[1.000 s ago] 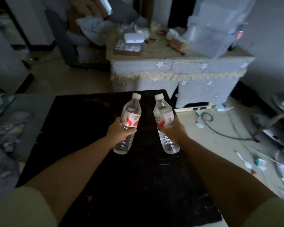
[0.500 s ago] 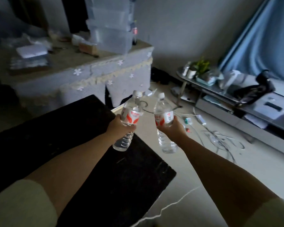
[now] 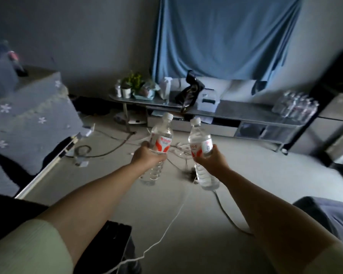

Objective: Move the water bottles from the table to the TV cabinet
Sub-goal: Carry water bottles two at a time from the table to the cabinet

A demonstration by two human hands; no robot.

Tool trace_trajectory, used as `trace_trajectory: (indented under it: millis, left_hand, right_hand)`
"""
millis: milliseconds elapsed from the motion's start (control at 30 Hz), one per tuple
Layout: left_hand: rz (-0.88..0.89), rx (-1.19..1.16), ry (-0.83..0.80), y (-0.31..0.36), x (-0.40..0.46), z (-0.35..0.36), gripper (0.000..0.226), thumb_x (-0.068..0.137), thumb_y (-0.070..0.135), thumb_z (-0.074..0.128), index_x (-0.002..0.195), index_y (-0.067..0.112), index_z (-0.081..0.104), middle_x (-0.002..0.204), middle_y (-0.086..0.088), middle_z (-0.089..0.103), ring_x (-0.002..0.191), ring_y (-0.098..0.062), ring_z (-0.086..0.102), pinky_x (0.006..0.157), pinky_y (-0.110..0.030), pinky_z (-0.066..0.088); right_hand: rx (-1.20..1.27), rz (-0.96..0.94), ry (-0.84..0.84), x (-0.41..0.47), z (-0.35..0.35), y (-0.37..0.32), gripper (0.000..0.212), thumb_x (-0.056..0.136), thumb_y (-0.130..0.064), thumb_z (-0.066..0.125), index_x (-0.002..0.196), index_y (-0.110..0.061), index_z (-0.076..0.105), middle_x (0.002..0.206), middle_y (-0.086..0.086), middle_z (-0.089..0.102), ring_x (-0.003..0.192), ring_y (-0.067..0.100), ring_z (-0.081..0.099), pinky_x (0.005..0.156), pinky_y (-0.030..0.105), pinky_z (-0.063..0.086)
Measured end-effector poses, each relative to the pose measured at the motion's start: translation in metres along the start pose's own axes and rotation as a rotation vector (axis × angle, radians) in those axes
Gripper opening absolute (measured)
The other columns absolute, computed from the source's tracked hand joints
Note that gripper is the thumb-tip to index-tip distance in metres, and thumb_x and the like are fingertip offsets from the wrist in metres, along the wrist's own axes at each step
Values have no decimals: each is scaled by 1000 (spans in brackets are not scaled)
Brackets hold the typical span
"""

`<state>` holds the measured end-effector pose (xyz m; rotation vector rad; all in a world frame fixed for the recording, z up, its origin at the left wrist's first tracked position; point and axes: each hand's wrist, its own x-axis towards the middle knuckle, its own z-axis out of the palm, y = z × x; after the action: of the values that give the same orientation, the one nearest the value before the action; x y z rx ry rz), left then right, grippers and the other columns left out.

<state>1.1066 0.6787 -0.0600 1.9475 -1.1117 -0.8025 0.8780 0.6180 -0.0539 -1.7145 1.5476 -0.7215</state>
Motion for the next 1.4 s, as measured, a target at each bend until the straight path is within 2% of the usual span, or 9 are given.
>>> trace_trajectory:
  millis: [167,267,367,533,700,800,967,1200,1400]
  left_hand:
    - [86,1,-143,59,22,96,60,62,43,84,108,23,52,106,3,66,89,-17,61,77,-27,47]
    - [129,-5,-214,84,30,141,55,63,43,84,103,25,50,104,4,65,85,-16,58,71,-24,42]
    - [171,0,-301,107,39,185,58,63,43,84,107,23,52,104,4,65,87,-16,59,73,-25,43]
    - [220,57,-406,136,63,246,61,60,45,84,109,20,57,105,1,68,95,-21,64,84,-32,52]
    - [276,141,-530,166,109,295,65,59,49,83,113,22,58,109,1,68,97,-21,63,87,-34,52]
    - [305,184,-542,189,141,317,68,59,49,84,113,21,55,110,0,66,100,-22,62,84,-31,49]
    - [386,245,-600,231,185,359,65,60,49,82,114,20,60,112,-1,69,102,-23,64,91,-35,51]
    - [422,239,-655,278,204,432,67,60,48,83,113,20,52,114,-2,66,103,-25,62,84,-30,48]
    - [414,233,-660,314,216,505,66,61,47,84,111,22,50,114,-1,65,103,-24,60,82,-28,45]
  right_hand:
    - [4,96,147,18,-86,62,56,74,-35,79,116,-15,48,100,3,65,88,23,62,80,39,52]
    - [-19,145,202,23,-123,93,54,73,-35,79,112,-16,48,100,4,66,88,25,63,79,40,53]
    - [-38,209,271,29,-155,123,53,72,-39,79,110,-16,48,98,3,66,88,25,64,80,41,54]
    - [-61,290,401,42,-188,164,48,71,-53,73,98,-22,48,81,-8,61,71,12,59,57,25,42]
    - [-64,363,501,79,-213,188,44,74,-51,72,96,-23,47,75,-13,56,66,8,56,52,22,36]
    - [-46,388,549,104,-225,195,43,75,-51,71,97,-22,48,79,-9,60,73,14,61,56,25,41]
    - [-14,434,604,141,-246,209,43,78,-50,70,100,-21,47,85,-4,63,81,19,64,76,37,53]
    - [10,465,642,182,-293,245,44,77,-51,70,101,-22,48,90,-2,65,83,20,63,77,36,52]
    - [-13,469,615,223,-354,293,42,77,-51,69,99,-22,47,86,-5,62,78,17,60,69,29,45]
